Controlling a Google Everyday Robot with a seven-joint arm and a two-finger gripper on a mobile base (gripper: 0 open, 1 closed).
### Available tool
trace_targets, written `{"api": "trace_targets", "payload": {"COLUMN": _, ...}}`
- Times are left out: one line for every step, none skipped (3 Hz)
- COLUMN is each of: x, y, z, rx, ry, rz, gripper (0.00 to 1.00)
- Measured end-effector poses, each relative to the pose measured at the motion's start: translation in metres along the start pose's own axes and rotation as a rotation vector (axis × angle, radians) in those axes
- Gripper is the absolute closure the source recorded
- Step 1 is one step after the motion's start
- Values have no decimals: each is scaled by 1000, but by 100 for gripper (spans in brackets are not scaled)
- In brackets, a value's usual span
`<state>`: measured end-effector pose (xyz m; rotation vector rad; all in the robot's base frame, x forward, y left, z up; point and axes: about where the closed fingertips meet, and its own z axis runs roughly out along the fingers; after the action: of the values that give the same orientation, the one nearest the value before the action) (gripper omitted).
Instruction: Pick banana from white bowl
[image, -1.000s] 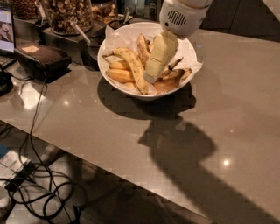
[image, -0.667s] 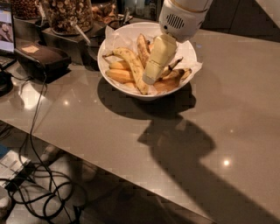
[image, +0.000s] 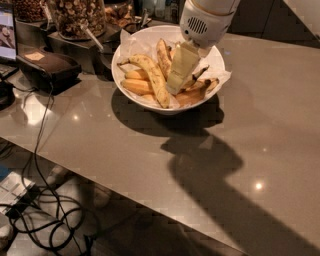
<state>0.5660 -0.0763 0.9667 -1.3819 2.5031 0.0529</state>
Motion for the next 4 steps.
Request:
{"api": "trace_targets", "payload": {"x": -4, "y": -3, "z": 2, "rx": 9, "ry": 4, "rz": -2, "gripper": 26}}
{"api": "trace_targets", "payload": {"x": -11, "y": -5, "z": 6, "rx": 12, "ry": 14, "rz": -14, "gripper": 32}}
{"api": "trace_targets", "payload": {"x": -15, "y": -6, "z": 13, "rx": 7, "ry": 26, "rz": -19, "gripper": 35}}
{"api": "trace_targets", "payload": {"x": -16, "y": -6, "z": 17, "rx": 4, "ry": 31, "rz": -18, "gripper": 36}}
